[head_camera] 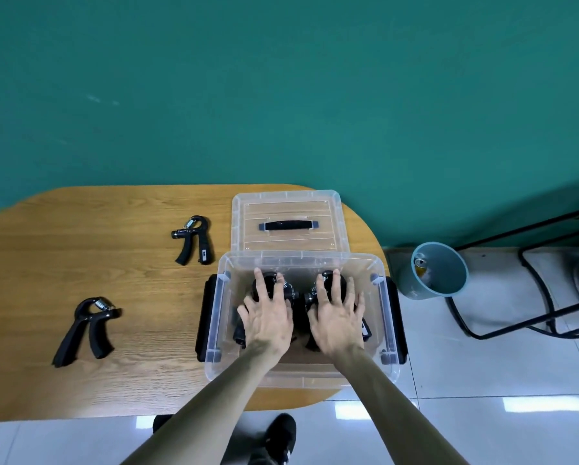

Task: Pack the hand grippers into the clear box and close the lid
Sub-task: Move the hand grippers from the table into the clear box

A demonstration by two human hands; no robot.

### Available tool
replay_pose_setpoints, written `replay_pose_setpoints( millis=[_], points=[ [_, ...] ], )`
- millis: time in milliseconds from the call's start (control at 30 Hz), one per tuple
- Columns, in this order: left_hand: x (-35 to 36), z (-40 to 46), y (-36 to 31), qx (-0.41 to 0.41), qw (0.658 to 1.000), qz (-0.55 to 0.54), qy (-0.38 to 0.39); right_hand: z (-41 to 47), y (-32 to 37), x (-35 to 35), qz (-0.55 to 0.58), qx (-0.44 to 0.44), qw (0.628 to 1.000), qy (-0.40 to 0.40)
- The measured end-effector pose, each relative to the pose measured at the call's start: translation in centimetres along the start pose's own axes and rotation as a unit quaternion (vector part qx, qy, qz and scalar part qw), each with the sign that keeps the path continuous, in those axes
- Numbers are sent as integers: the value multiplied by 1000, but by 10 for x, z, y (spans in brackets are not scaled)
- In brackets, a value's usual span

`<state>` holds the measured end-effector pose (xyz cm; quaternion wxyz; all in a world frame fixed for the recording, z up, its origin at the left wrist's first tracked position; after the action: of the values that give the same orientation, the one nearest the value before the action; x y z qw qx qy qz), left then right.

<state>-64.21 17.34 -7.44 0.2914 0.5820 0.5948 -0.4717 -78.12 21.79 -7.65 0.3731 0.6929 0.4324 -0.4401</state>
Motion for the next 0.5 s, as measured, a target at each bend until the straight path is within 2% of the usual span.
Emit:
replay_pose_setpoints(
  millis=[133, 367, 500],
  points=[
    [-12, -4, 11, 9, 1000, 10, 10, -3, 19, -18, 0, 3, 999, -38],
    [-82, -15, 38, 85, 990, -74, -84, -16, 82, -61, 44, -37, 996, -68],
    [-119, -21, 71, 87, 988, -82, -95, -20, 132, -83, 39, -72, 995, -63]
  ],
)
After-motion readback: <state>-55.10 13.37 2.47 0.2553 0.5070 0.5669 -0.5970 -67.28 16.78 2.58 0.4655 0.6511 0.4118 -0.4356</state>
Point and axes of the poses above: each hand's wrist, its own z-axis towards the middle knuckle, its own x-axis out of the palm, y = z × x, the point moved 10 cm from there along z, towards the middle knuckle, and after that the axes turned 3 degrees about y, right-handed, at the moved point
